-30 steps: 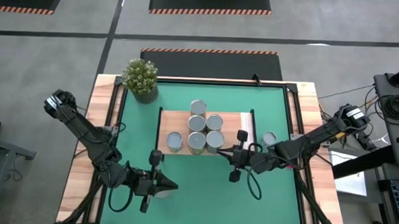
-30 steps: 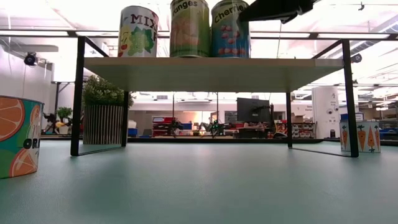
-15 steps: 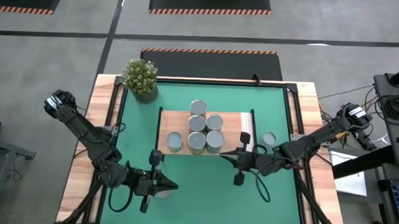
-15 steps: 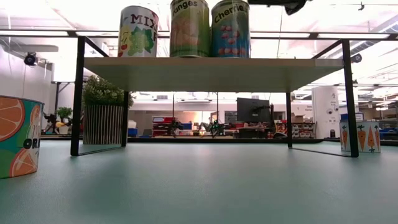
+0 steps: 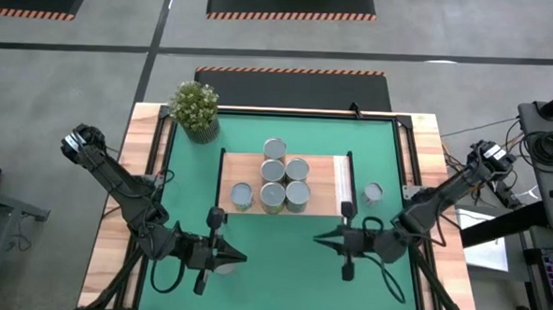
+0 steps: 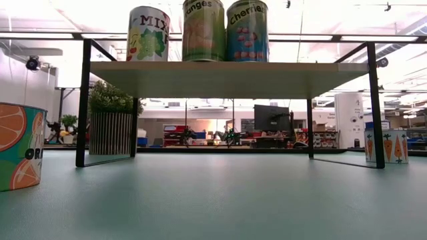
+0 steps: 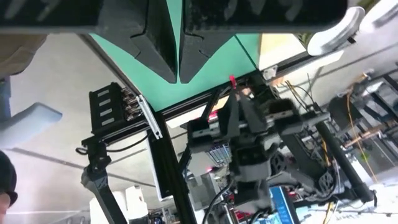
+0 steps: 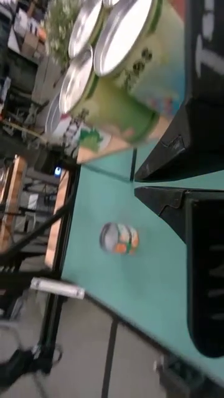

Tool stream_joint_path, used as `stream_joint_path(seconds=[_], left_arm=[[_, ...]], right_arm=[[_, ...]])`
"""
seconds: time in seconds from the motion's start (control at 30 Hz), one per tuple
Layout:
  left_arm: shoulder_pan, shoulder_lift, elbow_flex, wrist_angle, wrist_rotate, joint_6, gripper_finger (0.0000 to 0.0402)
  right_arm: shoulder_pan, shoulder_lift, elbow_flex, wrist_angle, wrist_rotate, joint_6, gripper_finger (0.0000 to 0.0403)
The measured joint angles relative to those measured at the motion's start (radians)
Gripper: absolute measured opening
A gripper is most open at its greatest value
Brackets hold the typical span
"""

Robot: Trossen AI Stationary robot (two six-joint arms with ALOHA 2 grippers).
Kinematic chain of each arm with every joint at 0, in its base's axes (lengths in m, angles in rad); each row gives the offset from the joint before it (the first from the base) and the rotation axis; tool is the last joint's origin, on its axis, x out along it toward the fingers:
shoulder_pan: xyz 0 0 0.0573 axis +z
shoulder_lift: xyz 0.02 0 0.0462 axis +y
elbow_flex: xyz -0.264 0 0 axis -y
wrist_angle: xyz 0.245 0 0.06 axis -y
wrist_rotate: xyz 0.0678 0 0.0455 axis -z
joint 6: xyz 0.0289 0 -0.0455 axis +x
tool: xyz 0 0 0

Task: Pick and place cans onto a shelf
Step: Put the small canned of oranges on the shelf

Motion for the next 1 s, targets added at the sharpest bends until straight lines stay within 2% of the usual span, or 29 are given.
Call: stream_joint_path(seconds=[0.4, 0.57, 0.7, 0.87, 1.0], left_arm=[[0.0, 0.005, -0.004, -0.018, 0.0, -0.032, 0.0], [0.0, 0.005, -0.003, -0.016, 0.0, -0.015, 0.0], [0.0, 0.005, -0.002, -0.015, 0.0, -0.015, 0.0], [0.0, 0.005, -0.002, -0.015, 0.0, -0.015, 0.0], [0.0, 0.005, -0.002, -0.013, 0.0, -0.02, 0.0]], right_arm=[[0.061, 0.026, -0.002, -0.02, -0.001, 0.013, 0.0012], [0.061, 0.017, 0.025, -0.126, -0.001, 0.097, 0.0012], [0.061, 0.011, 0.131, -0.395, -0.002, 0.262, 0.0013], [0.061, 0.011, 0.299, -0.858, -0.041, 0.681, 0.0013], [0.061, 0.013, 0.354, -1.122, -0.1, 0.936, 0.0013]])
